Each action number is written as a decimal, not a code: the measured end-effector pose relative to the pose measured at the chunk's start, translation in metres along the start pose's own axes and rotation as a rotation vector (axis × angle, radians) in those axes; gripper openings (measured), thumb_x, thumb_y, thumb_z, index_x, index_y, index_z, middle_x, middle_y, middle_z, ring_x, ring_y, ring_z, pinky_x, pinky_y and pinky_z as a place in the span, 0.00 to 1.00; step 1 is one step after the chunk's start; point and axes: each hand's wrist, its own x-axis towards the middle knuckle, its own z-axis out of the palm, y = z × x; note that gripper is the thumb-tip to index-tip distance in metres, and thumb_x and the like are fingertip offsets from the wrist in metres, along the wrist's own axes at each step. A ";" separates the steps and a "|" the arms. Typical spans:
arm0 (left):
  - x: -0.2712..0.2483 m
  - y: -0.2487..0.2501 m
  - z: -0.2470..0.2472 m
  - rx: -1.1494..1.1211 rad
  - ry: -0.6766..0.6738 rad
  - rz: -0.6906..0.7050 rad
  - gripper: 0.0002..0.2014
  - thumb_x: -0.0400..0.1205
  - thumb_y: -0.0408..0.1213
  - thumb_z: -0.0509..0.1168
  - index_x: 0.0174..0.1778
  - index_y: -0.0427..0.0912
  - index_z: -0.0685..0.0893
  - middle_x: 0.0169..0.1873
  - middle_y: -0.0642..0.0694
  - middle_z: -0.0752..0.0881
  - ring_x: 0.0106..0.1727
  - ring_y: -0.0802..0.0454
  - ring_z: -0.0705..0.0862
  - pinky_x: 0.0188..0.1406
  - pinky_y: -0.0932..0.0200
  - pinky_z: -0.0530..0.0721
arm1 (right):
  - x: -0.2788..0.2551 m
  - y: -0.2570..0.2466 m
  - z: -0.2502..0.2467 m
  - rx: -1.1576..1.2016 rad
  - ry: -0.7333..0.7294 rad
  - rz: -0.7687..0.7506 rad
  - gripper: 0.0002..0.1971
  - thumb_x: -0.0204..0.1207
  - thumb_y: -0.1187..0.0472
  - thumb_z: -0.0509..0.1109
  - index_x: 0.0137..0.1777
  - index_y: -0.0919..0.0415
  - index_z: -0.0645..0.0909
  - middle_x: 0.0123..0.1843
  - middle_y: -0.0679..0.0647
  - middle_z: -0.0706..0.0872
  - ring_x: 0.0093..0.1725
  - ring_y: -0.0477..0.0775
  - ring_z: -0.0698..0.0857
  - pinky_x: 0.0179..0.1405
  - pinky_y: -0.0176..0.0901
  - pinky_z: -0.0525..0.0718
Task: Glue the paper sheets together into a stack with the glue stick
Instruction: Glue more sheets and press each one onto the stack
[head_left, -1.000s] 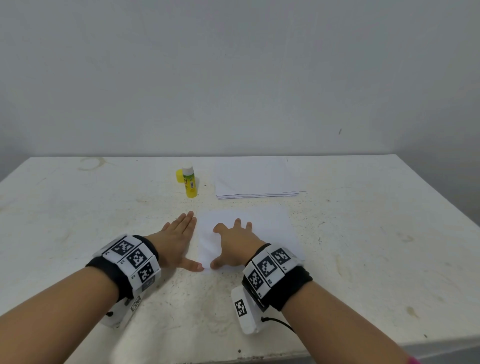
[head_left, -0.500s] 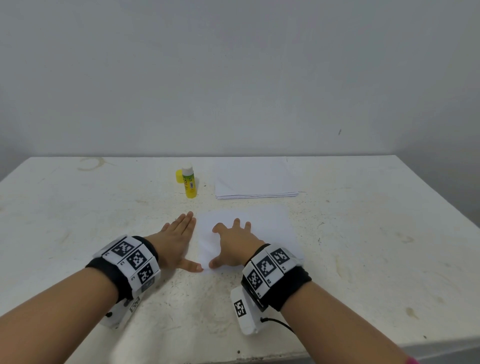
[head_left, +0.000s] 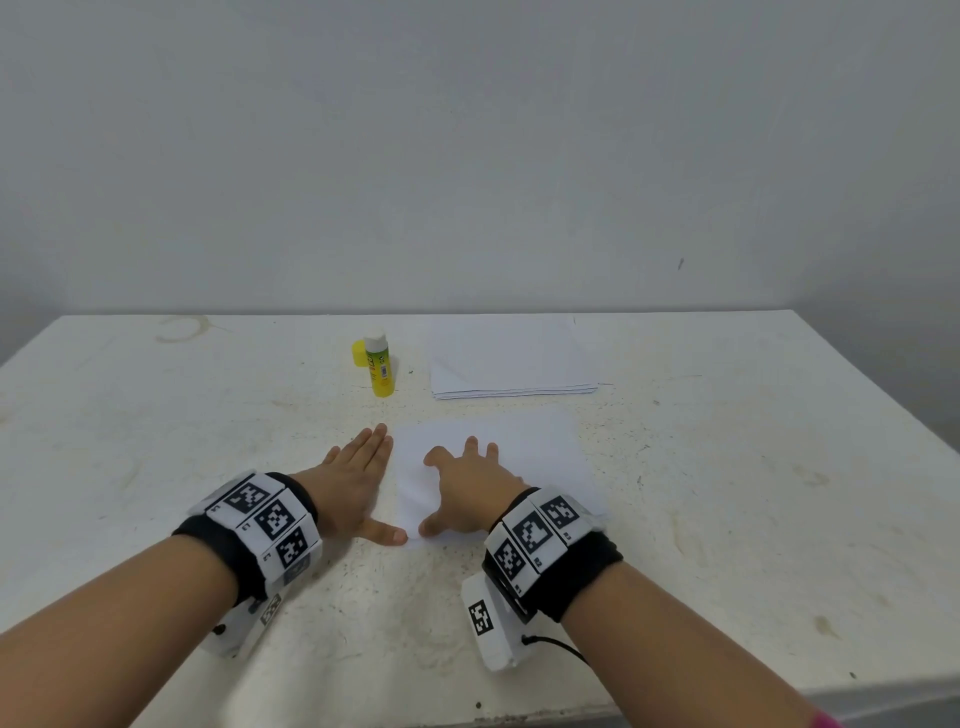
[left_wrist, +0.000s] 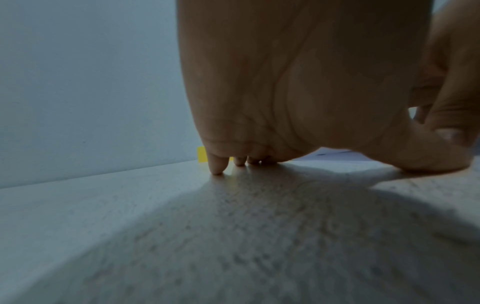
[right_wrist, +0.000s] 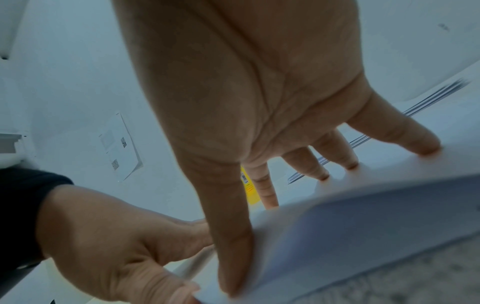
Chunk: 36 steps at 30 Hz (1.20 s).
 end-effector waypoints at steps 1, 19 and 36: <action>0.000 0.000 0.000 0.002 -0.002 -0.001 0.84 0.34 0.90 0.29 0.79 0.32 0.27 0.79 0.37 0.25 0.82 0.43 0.30 0.82 0.42 0.42 | 0.000 0.000 0.000 -0.002 0.001 0.001 0.44 0.72 0.46 0.76 0.82 0.47 0.54 0.85 0.64 0.42 0.83 0.71 0.40 0.73 0.78 0.59; -0.001 0.001 -0.001 0.011 -0.004 0.000 0.85 0.32 0.89 0.28 0.79 0.32 0.27 0.79 0.37 0.25 0.83 0.43 0.30 0.82 0.42 0.42 | 0.019 0.003 0.006 -0.008 -0.015 -0.023 0.43 0.73 0.33 0.66 0.83 0.50 0.54 0.84 0.70 0.49 0.83 0.71 0.40 0.78 0.73 0.52; -0.005 0.002 -0.013 -0.147 0.038 -0.008 0.85 0.33 0.89 0.25 0.83 0.34 0.38 0.83 0.39 0.35 0.85 0.46 0.39 0.82 0.52 0.44 | 0.009 -0.001 0.000 0.001 -0.005 0.008 0.29 0.81 0.54 0.65 0.79 0.48 0.59 0.78 0.67 0.60 0.79 0.72 0.55 0.72 0.70 0.68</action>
